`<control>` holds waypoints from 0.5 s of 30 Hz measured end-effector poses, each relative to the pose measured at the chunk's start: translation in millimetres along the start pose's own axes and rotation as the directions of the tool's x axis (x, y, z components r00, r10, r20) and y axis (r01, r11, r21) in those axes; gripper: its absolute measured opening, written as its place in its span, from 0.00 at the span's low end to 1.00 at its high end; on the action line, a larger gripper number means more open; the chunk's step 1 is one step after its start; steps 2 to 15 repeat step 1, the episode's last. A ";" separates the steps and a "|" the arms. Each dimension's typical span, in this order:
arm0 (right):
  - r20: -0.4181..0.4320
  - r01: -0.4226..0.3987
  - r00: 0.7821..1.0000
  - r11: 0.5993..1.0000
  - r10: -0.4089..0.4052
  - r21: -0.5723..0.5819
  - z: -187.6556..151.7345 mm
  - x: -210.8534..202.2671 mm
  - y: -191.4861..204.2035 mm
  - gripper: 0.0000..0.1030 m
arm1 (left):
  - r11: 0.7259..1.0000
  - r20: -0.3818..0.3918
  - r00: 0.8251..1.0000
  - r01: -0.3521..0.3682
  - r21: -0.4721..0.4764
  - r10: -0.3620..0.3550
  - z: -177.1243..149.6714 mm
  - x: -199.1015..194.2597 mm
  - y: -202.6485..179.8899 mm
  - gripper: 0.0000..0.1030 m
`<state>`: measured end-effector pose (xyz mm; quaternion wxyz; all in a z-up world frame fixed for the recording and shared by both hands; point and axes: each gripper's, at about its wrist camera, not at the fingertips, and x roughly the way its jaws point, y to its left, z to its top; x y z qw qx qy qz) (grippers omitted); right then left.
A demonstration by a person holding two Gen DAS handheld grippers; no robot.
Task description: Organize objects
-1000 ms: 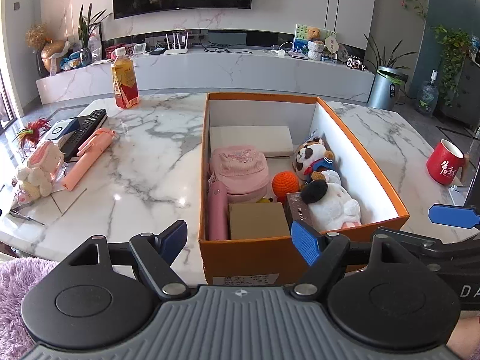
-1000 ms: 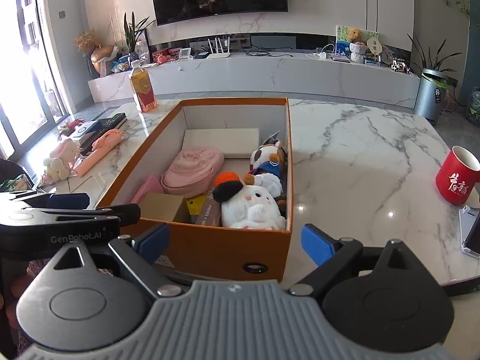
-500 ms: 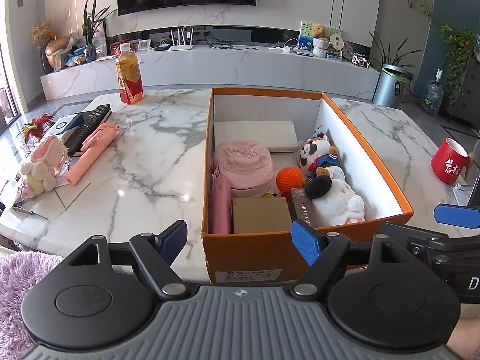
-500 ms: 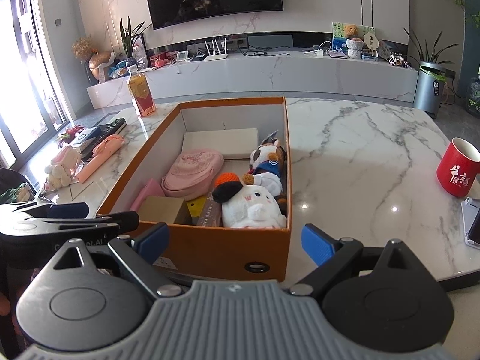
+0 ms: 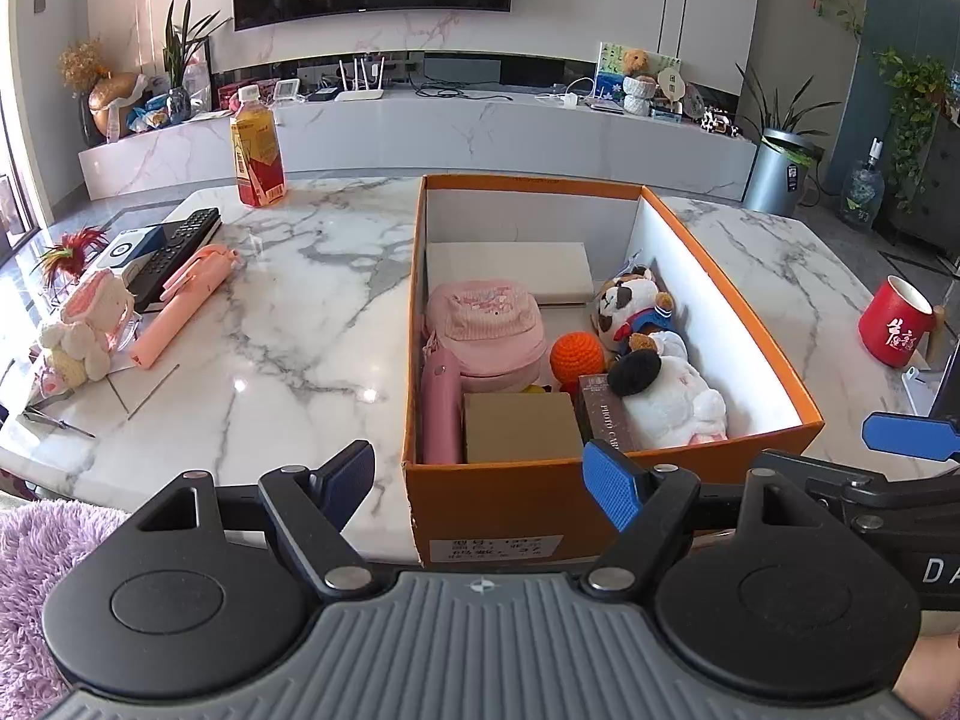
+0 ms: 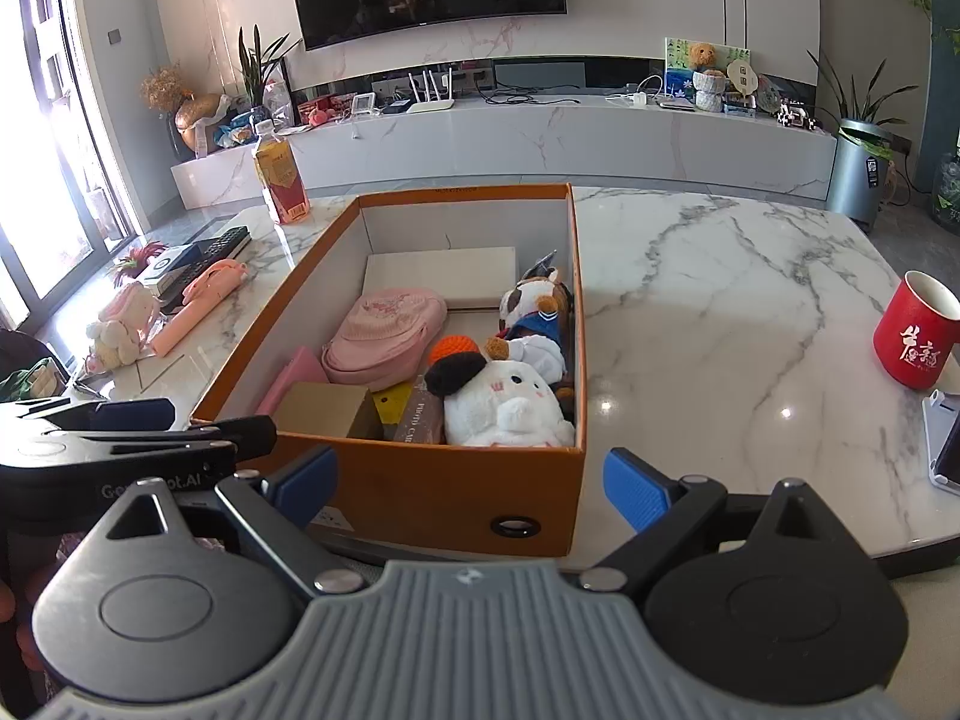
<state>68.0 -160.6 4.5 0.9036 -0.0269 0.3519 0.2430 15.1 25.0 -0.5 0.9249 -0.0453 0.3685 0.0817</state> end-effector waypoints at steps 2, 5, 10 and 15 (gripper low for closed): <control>-0.001 0.000 1.000 1.000 0.000 0.000 -0.1 0.1 0.1 0.93 | 1.000 0.001 1.000 0.000 0.002 0.000 -0.1 -0.1 -0.3 0.88; -0.001 0.000 1.000 1.000 0.000 0.000 -0.1 0.1 0.1 0.93 | 1.000 0.001 1.000 0.000 0.002 0.000 -0.1 -0.1 -0.3 0.88; -0.001 0.000 1.000 1.000 0.000 0.000 -0.1 0.1 0.1 0.93 | 1.000 0.001 1.000 0.000 0.002 0.000 -0.1 -0.1 -0.3 0.88; -0.001 0.000 1.000 1.000 0.000 0.000 -0.1 0.1 0.1 0.93 | 1.000 0.001 1.000 0.000 0.002 0.000 -0.1 -0.1 -0.3 0.88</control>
